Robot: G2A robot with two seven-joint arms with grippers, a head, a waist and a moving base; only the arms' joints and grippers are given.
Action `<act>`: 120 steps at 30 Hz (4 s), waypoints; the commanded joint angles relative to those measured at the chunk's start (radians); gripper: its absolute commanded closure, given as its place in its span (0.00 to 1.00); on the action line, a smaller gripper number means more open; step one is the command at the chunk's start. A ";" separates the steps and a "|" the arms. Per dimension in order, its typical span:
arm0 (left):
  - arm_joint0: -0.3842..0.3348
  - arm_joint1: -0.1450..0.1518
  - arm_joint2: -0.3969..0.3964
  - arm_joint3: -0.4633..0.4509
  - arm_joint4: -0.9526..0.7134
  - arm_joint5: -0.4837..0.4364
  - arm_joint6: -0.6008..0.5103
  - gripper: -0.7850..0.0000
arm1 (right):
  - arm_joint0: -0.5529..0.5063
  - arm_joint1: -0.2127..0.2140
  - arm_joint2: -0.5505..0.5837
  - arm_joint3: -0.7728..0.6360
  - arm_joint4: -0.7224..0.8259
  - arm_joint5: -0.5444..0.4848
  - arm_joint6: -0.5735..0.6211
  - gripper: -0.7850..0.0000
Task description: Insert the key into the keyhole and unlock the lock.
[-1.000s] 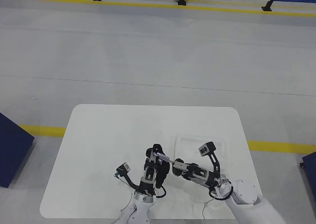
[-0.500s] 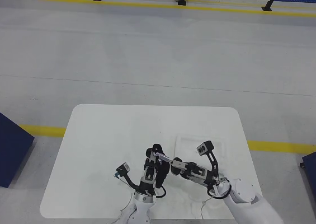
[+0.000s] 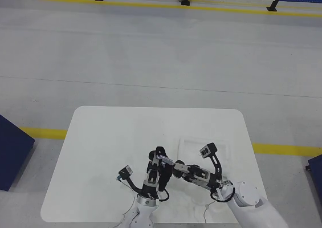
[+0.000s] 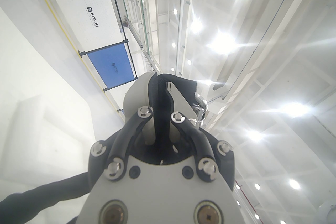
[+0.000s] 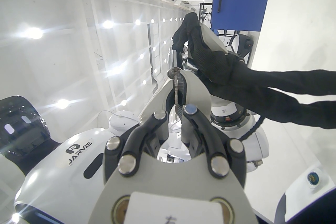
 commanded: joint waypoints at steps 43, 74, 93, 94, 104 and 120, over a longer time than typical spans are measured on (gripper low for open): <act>0.000 0.000 0.000 0.000 0.000 0.000 0.000 1.00 | -0.057 -0.005 0.076 -0.024 -0.036 -0.026 0.027 1.00; 0.027 -0.001 -0.030 -0.046 0.050 0.013 -0.022 1.00 | -0.023 -0.005 0.107 0.000 0.148 0.374 0.139 1.00; 0.021 -0.014 -0.045 -0.021 0.208 -0.014 0.078 1.00 | 0.035 -0.005 0.112 0.055 0.306 0.671 0.208 1.00; 0.021 -0.014 -0.045 -0.019 0.209 -0.014 0.080 1.00 | 0.035 -0.005 0.112 0.055 0.306 0.671 0.208 1.00; 0.022 -0.019 -0.051 -0.014 0.214 -0.020 0.081 1.00 | 0.028 -0.007 0.108 0.049 0.318 0.687 0.184 1.00; 0.029 -0.023 -0.067 -0.014 0.279 -0.017 0.108 1.00 | 0.008 0.000 0.141 0.001 0.480 1.009 0.044 1.00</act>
